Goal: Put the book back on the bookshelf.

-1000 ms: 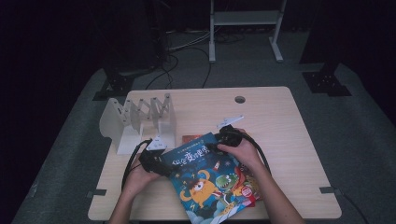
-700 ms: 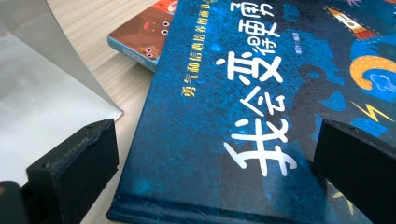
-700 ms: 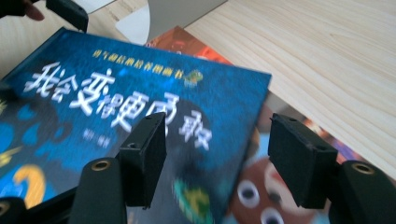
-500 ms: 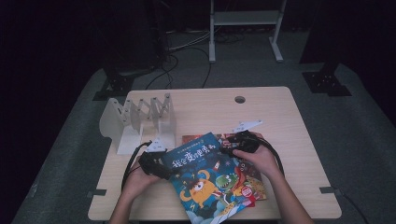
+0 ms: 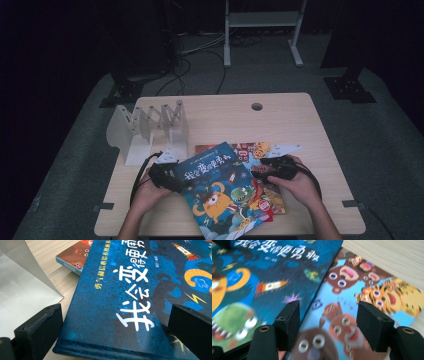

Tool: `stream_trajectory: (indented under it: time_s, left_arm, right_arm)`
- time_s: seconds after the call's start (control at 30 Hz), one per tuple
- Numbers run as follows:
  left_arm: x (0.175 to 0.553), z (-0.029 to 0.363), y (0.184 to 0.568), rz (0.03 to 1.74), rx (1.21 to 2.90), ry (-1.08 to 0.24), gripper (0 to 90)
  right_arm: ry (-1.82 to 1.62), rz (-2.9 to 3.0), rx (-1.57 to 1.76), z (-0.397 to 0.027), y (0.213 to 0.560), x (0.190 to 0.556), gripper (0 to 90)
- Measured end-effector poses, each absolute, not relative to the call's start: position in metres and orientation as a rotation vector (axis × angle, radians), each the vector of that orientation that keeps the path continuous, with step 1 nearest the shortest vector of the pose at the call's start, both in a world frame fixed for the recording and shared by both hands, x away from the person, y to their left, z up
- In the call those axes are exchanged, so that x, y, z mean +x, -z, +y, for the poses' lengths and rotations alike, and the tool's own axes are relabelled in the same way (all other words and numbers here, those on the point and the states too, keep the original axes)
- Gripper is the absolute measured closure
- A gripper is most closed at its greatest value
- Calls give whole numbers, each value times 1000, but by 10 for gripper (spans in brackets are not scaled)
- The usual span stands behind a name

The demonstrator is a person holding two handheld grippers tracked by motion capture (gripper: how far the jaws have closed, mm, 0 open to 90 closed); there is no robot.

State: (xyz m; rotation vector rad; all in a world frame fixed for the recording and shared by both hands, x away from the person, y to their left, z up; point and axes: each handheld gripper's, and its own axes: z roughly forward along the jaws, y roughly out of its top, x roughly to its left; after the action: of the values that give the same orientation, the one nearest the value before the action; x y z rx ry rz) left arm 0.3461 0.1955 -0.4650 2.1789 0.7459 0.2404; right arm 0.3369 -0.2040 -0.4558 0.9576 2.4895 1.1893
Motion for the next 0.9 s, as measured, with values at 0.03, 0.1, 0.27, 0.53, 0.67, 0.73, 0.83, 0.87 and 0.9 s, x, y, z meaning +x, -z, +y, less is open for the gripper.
stream_trajectory:
  time_s: [0.03, 0.1, 0.27, 0.53, 0.67, 0.73, 0.83, 0.87, 0.9]
  left_arm:
    - [346, 195, 465, 746, 2179, -241, 0]
    - [346, 195, 465, 746, 2181, -242, 0]
    - [346, 195, 464, 749, 2184, -243, 0]
    - [346, 195, 464, 756, 2183, -243, 0]
    - [346, 195, 464, 760, 2183, -245, 0]
    - [345, 194, 464, 762, 2183, -246, 0]
    - [345, 194, 464, 763, 2183, -247, 0]
    - [345, 194, 464, 764, 2183, -248, 0]
    - [345, 194, 464, 764, 2183, -248, 0]
  right_arm:
    - [-1190, 2489, 954, -207, 456, 333, 340]
    - [-1199, 2482, 951, -213, 456, 326, 336]
    - [-1217, 2462, 968, -230, 458, 308, 330]
    - [-1218, 2453, 984, -248, 462, 282, 315]
    - [-1215, 2467, 969, -251, 463, 269, 310]
    - [-1218, 2466, 970, -253, 464, 263, 311]
    - [-1227, 2466, 964, -256, 464, 255, 312]
    - [-1230, 2468, 965, -257, 464, 252, 312]
    - [-1234, 2470, 960, -258, 465, 250, 312]
